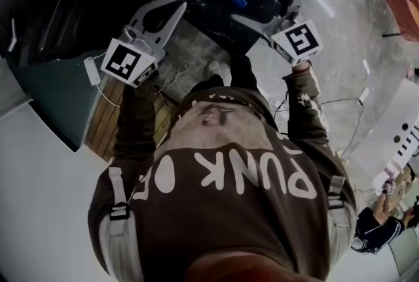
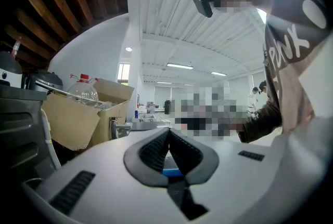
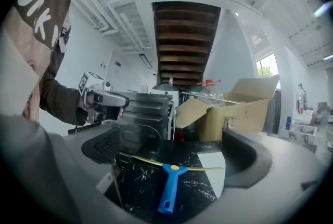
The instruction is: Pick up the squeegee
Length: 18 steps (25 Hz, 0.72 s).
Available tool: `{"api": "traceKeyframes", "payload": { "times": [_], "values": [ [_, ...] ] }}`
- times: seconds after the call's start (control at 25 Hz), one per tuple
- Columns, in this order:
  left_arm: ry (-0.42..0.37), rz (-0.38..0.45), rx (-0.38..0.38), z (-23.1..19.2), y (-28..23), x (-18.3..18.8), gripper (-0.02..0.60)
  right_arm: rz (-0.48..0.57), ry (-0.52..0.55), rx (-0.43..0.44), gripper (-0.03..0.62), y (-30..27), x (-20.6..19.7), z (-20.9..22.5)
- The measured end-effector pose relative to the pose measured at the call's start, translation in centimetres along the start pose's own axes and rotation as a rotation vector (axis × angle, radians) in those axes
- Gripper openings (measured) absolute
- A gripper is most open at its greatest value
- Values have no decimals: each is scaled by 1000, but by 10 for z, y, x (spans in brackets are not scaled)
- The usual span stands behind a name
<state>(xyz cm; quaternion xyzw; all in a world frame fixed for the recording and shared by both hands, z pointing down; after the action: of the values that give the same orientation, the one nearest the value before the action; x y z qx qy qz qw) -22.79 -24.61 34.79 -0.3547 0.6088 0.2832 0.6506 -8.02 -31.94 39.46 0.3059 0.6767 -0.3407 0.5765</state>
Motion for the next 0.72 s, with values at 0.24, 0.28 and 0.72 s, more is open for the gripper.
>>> {"api": "traceKeyframes", "payload": {
  "times": [0.24,0.28,0.72],
  "values": [
    [22,-14,32,-25,-17,-3,3,-101,3,13,594,-38,-36,16],
    [26,-15,36,-29,-20,-3,3,-125,5,10,594,-45,-43,18],
    [74,-26,45,-52,-28,-16,3,-354,40,17,557,-98,-109,11]
  ]
}}
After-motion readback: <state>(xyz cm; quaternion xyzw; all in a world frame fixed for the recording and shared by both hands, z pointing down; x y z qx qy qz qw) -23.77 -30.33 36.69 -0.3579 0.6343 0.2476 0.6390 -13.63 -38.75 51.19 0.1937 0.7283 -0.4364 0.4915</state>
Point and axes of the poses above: the fingertips, and each gripper's own axes: y backward along the fingers, z to its right, x out of its top, the point moved 3 cm from there along y, backward along the fingers, and after that the axes turned 14 degrees about -x, right-handed, at the moved point
